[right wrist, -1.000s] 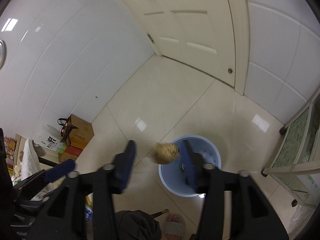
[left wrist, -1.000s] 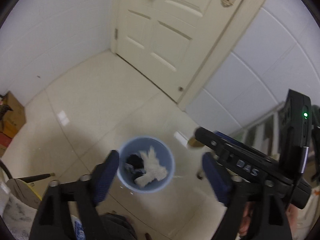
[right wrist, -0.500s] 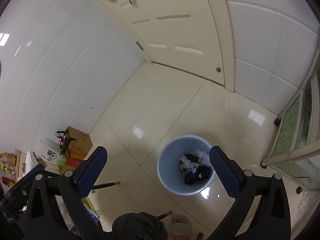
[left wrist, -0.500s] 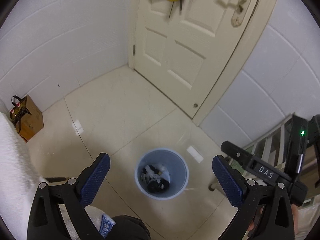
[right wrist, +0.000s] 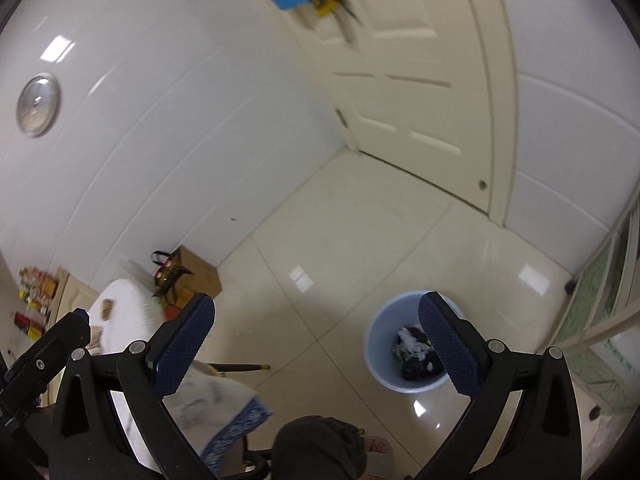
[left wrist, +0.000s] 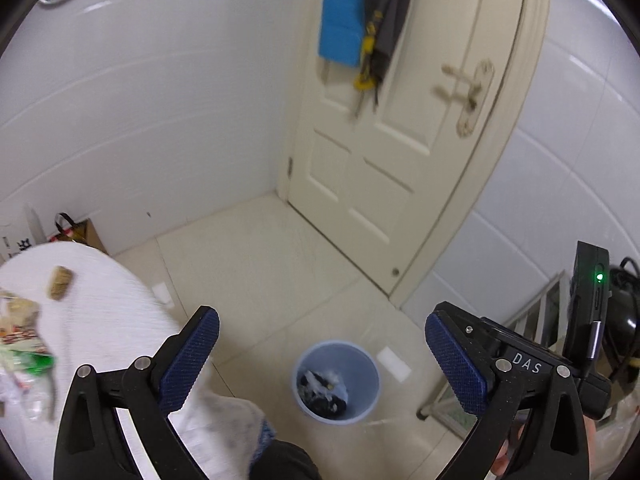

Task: Collect trash
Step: 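Bring both open tools back toward the table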

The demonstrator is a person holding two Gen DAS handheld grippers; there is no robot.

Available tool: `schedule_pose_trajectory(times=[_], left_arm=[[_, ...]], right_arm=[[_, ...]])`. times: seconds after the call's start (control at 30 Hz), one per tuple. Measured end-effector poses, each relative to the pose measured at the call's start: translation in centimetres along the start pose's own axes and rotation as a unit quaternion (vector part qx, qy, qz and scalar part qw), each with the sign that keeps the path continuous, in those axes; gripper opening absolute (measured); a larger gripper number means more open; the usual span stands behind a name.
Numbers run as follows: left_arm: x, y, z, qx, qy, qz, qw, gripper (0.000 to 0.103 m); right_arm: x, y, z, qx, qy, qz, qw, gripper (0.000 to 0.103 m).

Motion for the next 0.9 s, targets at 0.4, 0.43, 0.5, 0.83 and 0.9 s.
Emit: schedule_pose_trajectory(times=[0.4,0.43,0.5,0.83,0.9], left_arm=[[-8.5,15.8,9.2,0.090,0.053,-0.056,0.9930,0.102],[-9.4,16.9,10.2,0.096,0.059,-0.060,0.9918,0.102],[-10.7,18.5,11.8,0.102,0.071,-0.068,0.9899,0.102],[-18.0,26.7,20.8,0.133,0.145,-0.128,0.9721,0.102],[-19.1,27.6,22.5,0.134,0.160,-0.138,0.9682,0.102]], right_arm=[[-14.4,3.2,2.9,0.015,0.130,-0.038,0.991,0.103],[-15.7,3.4,3.3,0.016,0.143,-0.042,0.989,0.103],[-17.9,3.5,4.2,0.016,0.164,-0.047,0.985,0.103],[-27.7,2.8,9.2,0.008,0.261,-0.066,0.963,0.103],[-29.3,2.4,10.2,0.004,0.279,-0.068,0.958,0.103]])
Point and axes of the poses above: each gripper's, at about its wrist camera, not at the fingertips, and y roughly against the way its jaws point, x to its right, z to its underside, the point moved 8 cm from there along -y, roughly the way its jaws point, and after that the axes turned 12 degrees about -x, right-handed, at the moved point
